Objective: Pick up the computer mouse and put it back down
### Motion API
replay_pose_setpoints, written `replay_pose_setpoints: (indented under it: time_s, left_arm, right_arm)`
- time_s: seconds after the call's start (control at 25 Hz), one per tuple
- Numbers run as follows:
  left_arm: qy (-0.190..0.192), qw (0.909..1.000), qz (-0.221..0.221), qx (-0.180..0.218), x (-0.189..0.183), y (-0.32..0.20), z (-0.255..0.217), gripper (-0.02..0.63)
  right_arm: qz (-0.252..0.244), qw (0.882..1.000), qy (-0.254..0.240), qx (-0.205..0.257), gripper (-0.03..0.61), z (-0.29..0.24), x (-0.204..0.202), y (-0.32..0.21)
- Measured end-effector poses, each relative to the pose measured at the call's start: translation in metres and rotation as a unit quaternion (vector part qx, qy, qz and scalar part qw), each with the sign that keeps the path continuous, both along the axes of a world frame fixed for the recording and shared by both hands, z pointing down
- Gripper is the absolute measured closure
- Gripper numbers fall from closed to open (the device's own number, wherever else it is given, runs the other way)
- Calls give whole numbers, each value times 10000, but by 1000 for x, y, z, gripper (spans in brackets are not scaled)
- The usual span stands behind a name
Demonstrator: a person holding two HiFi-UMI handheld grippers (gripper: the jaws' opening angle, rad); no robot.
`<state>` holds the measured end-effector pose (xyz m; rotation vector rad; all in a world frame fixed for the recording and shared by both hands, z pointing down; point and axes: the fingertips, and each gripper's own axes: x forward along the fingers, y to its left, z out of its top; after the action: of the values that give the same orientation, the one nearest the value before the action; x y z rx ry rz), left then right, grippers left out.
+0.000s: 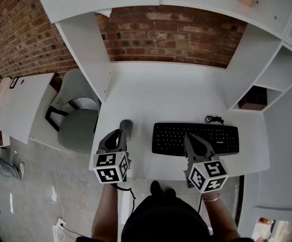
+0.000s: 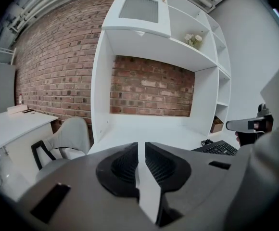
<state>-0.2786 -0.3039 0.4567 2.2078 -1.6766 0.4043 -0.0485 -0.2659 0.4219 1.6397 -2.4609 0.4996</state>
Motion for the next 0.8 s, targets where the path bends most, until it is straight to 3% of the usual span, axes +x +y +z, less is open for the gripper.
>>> replay_pose_setpoints:
  time_s: [0.8]
  left_arm:
    - [-130,9993,-249,239,25,80,-24,604]
  right_arm:
    - [-437,9989,-54,185,574,-10,16,29]
